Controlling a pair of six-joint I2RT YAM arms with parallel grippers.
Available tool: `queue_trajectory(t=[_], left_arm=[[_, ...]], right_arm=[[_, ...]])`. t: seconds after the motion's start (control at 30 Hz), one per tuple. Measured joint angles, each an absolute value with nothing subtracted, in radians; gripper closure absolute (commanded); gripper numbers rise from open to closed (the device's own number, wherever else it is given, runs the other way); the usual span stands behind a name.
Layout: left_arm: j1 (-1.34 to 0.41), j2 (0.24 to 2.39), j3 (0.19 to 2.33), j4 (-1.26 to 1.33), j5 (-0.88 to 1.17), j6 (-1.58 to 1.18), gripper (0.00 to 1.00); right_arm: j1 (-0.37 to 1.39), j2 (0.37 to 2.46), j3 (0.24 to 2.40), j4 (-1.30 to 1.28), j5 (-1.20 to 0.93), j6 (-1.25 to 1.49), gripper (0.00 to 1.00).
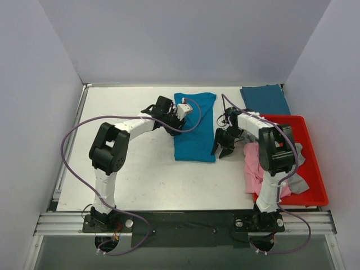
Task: Fold and stack the t-shirts
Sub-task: Fold the folded rectangular tshirt in 1/3 of the way, then grab one side of the 2/3 rectangular tshirt with both arms
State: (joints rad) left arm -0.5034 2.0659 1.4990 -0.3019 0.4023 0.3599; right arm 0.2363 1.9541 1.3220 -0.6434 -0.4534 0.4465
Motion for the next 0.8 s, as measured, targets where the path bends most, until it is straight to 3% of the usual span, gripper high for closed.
queue_trajectory(t=[0.27,0.47,0.63,0.8], left_arm=[[-0.504,2.109,1.502,-0.232,0.178,0.279,0.49],[-0.505,2.072,1.532,-0.4,0.23,0.343,0.44],[-0.552,1.832,1.303,-0.442,0.295,0.574,0.37],[-0.72,1.677,1.088,-0.348,0.263,0.759,0.33]], right_arm=[[0.237,1.903,1.18,-0.556,-0.456,0.51,0.59],[0.247,1.824,1.096,-0.505,-0.48,0.532,0.57],[0.258,1.824,1.056,-0.442,-0.513,0.569,0.64],[0.254,1.825,1.023,-0.388,-0.547,0.622,0.75]])
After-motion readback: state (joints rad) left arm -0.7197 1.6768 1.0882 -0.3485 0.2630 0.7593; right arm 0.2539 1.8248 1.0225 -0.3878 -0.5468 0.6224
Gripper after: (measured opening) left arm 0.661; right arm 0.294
